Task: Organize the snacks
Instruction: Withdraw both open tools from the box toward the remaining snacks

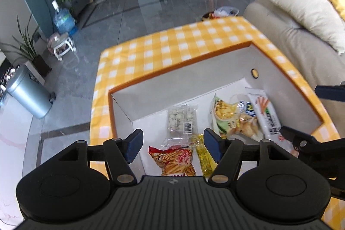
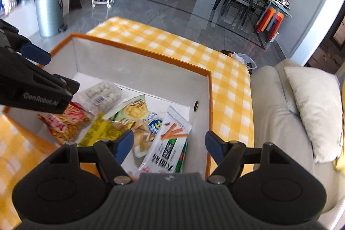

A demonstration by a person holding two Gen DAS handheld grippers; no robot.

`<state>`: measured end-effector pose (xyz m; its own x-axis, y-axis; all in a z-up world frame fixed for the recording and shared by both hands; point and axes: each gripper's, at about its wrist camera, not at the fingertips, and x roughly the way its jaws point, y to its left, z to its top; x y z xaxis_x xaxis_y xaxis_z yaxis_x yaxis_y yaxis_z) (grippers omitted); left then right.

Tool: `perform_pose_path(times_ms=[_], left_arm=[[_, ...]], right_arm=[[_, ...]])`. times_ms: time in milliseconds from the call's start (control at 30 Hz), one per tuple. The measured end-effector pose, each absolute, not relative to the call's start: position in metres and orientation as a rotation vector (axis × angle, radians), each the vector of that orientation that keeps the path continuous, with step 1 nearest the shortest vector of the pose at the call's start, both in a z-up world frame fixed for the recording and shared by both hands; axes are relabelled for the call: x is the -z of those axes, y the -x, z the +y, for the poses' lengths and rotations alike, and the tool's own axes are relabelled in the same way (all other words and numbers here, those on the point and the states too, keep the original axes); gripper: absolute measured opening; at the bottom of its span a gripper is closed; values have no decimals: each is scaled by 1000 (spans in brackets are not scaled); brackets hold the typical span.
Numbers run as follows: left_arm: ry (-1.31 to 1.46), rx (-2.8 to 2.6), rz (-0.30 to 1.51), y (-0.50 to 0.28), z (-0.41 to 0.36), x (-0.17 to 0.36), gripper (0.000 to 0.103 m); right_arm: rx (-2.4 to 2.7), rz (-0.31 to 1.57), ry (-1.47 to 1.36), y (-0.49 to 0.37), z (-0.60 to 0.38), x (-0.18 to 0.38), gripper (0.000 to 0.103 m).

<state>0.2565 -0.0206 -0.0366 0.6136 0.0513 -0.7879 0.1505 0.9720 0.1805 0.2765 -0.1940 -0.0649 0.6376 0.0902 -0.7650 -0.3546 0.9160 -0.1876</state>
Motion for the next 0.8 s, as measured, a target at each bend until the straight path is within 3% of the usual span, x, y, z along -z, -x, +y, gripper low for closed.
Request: perform_pose_path(times_ms=[333, 800], left_arm=[[-243, 121, 859, -196, -28, 20, 76], [-125, 167, 956, -127, -41, 53, 76]], right_arm=[[-240, 795, 181, -200, -225, 53, 73], [-136, 885, 70, -112, -266, 93, 73]])
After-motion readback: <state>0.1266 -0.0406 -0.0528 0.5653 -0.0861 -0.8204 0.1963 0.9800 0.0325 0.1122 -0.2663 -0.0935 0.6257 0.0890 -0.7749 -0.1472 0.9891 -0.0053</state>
